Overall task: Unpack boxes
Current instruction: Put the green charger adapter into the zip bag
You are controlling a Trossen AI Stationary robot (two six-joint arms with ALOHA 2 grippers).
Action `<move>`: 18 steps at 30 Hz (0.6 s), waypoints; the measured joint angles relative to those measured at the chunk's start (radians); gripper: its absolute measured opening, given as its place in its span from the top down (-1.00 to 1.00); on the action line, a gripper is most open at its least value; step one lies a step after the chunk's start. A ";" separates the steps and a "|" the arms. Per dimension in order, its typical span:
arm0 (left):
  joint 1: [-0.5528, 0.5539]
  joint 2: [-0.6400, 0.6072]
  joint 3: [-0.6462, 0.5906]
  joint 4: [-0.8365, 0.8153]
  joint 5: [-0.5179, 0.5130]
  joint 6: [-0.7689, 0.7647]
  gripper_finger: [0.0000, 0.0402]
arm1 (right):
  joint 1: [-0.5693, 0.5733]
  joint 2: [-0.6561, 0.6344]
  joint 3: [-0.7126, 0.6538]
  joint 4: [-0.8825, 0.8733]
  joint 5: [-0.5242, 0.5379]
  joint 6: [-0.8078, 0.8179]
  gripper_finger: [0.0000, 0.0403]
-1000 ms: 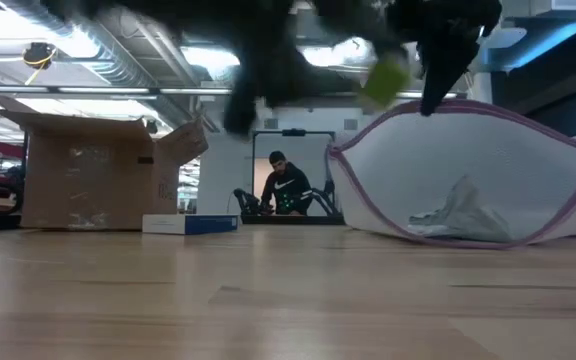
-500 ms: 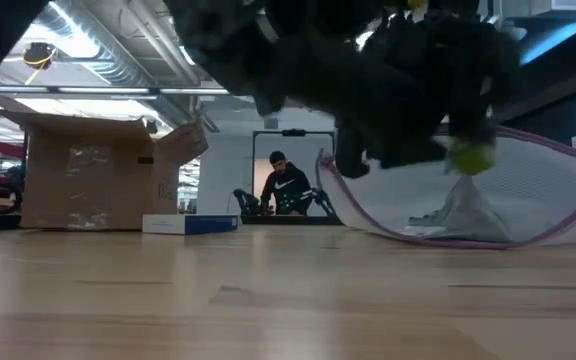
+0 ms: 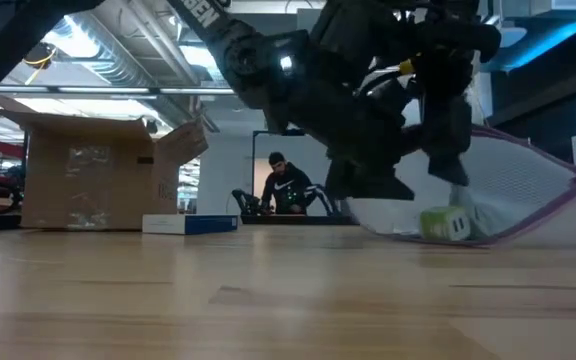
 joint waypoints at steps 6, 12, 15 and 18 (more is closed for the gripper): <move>-0.096 -0.062 0.001 -0.183 0.075 0.041 -0.69 | 0.000 0.000 0.000 0.002 0.000 -0.001 1.00; -0.203 -0.076 0.001 -0.214 0.048 0.083 -0.69 | 0.000 0.000 0.000 0.009 0.000 -0.001 1.00; -0.244 -0.055 0.003 -0.188 0.046 0.121 -0.65 | 0.000 0.000 0.000 0.011 0.000 -0.001 1.00; -0.255 -0.040 0.000 -0.184 0.048 0.078 -0.46 | 0.000 0.000 0.000 0.011 0.000 -0.001 1.00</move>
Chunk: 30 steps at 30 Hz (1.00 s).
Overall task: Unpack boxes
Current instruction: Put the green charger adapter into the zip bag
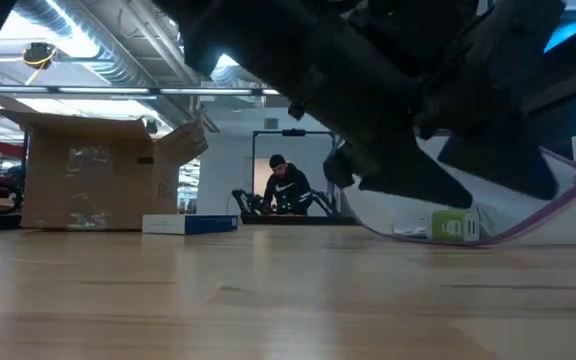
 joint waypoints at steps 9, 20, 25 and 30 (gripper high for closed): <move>0.071 -0.003 0.001 0.057 0.042 0.020 0.86 | 0.000 0.000 0.000 0.002 0.000 0.002 1.00; 0.188 -0.003 0.001 0.049 0.176 0.084 1.00 | 0.000 0.000 0.000 0.009 0.001 0.003 1.00; 0.210 -0.003 0.001 0.048 0.361 0.235 1.00 | 0.000 0.000 0.000 0.010 0.001 0.003 1.00; 0.229 0.011 0.002 0.030 0.482 0.325 1.00 | 0.000 0.000 0.000 0.010 0.002 0.003 1.00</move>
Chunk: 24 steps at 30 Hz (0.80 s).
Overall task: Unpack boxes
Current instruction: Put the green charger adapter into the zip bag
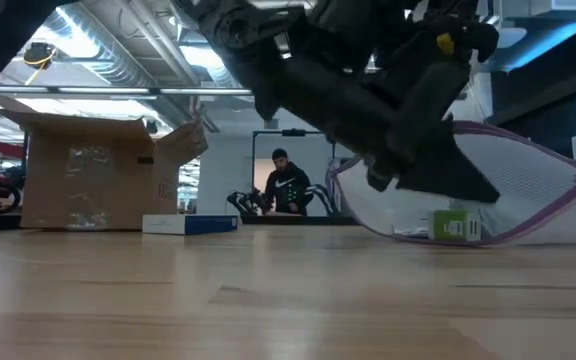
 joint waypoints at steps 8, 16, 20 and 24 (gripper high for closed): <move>0.020 0.053 -0.001 -0.019 -0.128 -0.072 1.00 | 0.000 0.000 -0.002 0.001 0.007 0.000 1.00; -0.002 0.059 -0.001 0.028 -0.380 -0.175 1.00 | 0.000 0.000 -0.002 0.006 0.005 0.001 1.00; -0.008 0.059 -0.001 0.075 -0.415 -0.217 1.00 | 0.000 0.000 -0.001 0.008 0.003 0.001 1.00; -0.007 0.059 -0.001 0.073 -0.419 -0.259 1.00 | 0.000 0.000 -0.001 0.008 0.002 0.007 1.00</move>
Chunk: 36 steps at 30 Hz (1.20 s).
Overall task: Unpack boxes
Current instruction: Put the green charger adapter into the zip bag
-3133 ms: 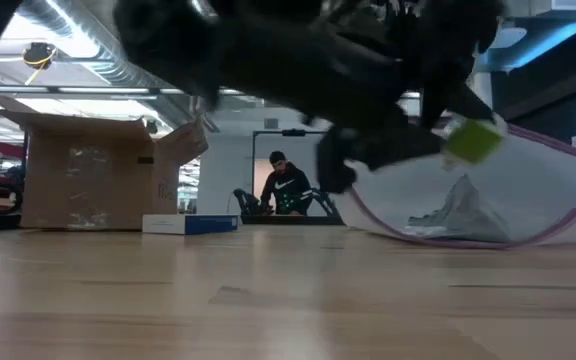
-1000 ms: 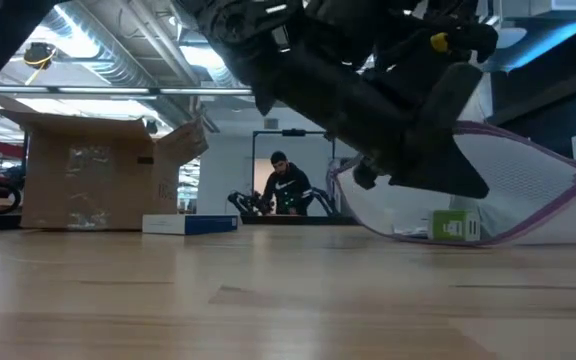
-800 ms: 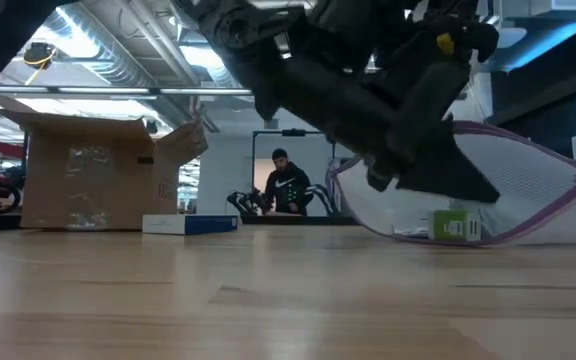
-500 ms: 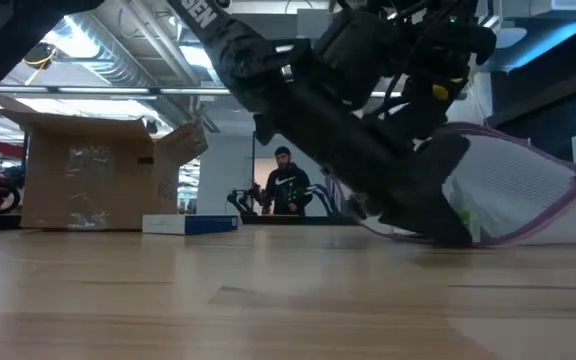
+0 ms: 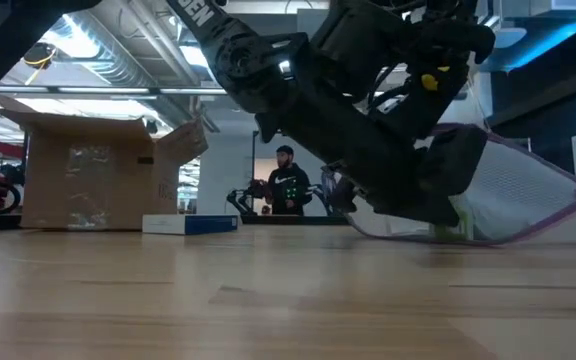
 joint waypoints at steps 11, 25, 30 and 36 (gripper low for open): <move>0.000 0.000 0.000 0.034 -0.033 -0.095 1.00 | 0.000 0.000 0.001 0.000 -0.006 0.008 0.95; 0.006 -0.001 0.000 0.081 -0.051 -0.065 1.00 | 0.000 0.000 0.001 0.015 0.003 -0.010 0.95; -0.025 -0.026 0.001 0.001 -0.042 0.012 1.00 | 0.000 0.000 0.001 0.016 0.003 -0.010 0.95; -0.071 -0.045 0.002 -0.035 -0.026 0.089 1.00 | 0.000 0.000 0.002 0.019 0.003 -0.010 0.95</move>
